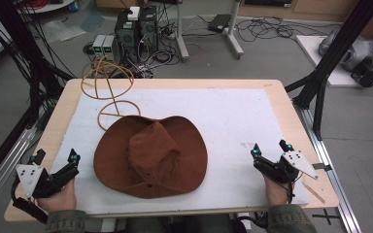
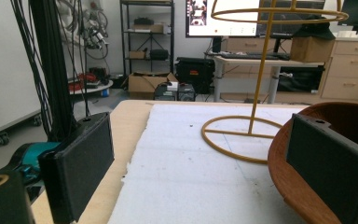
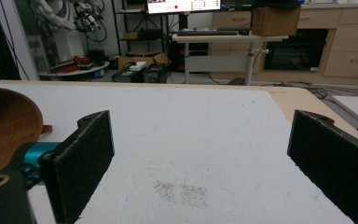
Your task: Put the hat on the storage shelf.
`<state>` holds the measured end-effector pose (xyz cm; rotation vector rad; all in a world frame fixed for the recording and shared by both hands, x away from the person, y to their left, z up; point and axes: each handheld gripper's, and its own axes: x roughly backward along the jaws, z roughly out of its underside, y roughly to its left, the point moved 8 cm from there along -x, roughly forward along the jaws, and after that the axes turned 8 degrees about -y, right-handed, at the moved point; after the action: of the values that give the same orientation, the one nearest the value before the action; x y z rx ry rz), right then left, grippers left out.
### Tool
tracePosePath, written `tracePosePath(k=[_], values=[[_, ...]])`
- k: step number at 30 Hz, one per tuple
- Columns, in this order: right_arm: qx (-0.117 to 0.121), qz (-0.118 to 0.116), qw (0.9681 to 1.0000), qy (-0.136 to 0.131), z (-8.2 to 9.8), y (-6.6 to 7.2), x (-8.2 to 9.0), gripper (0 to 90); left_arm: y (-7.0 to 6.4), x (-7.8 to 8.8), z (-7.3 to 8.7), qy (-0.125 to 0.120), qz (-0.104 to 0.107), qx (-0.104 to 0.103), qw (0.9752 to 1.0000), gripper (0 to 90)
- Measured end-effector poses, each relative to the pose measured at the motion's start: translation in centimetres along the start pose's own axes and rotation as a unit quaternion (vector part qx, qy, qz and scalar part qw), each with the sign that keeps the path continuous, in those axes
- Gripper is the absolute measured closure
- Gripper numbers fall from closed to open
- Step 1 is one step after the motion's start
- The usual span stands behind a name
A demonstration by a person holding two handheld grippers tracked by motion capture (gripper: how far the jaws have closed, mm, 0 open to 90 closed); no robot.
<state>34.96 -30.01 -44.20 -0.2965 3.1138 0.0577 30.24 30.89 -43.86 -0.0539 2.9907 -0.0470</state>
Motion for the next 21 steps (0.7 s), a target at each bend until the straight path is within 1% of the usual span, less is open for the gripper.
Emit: tracePosePath(k=[2, 5, 13, 16, 18, 19, 20, 21], values=[[0.003, 0.000, 1.0000, 0.000, 0.02, 0.00, -0.01, 6.3, 0.09, -0.01, 0.00, -0.001, -0.001, 0.003, 1.0000, 8.2], [0.001, -0.006, 1.0000, 0.003, 0.08, 0.12, -0.03, 6.3, 0.17, -0.03, 0.02, -0.001, -0.002, 0.006, 1.0000, 8.2], [0.001, -0.009, 1.0000, 0.002, 0.10, 0.12, -0.08, 6.2, 0.25, -0.03, 0.04, -0.001, -0.003, 0.007, 1.0000, 8.2], [-0.003, -0.011, 0.9999, 0.003, 0.10, 0.18, -0.16, 6.2, 0.31, -0.01, 0.06, 0.000, -0.004, 0.007, 1.0000, 8.2], [-0.006, -0.015, 0.9998, 0.006, 0.10, 0.27, -0.30, 6.2, 0.32, 0.00, 0.05, 0.000, -0.004, 0.007, 1.0000, 8.2], [-0.004, -0.020, 0.9998, 0.008, 0.06, 0.41, -0.43, 5.6, 0.35, 0.00, 0.04, 0.000, -0.005, 0.008, 1.0000, 8.2], [-0.002, -0.025, 0.9997, 0.006, -0.03, 0.58, -0.58, 2.7, 0.36, 0.00, 0.04, 0.000, -0.005, 0.012, 0.9999, 8.2], [-0.002, -0.030, 0.9995, 0.007, -0.13, 0.80, -0.72, 2.6, 0.36, 0.00, 0.04, 0.000, -0.005, 0.012, 0.9999, 8.2]])
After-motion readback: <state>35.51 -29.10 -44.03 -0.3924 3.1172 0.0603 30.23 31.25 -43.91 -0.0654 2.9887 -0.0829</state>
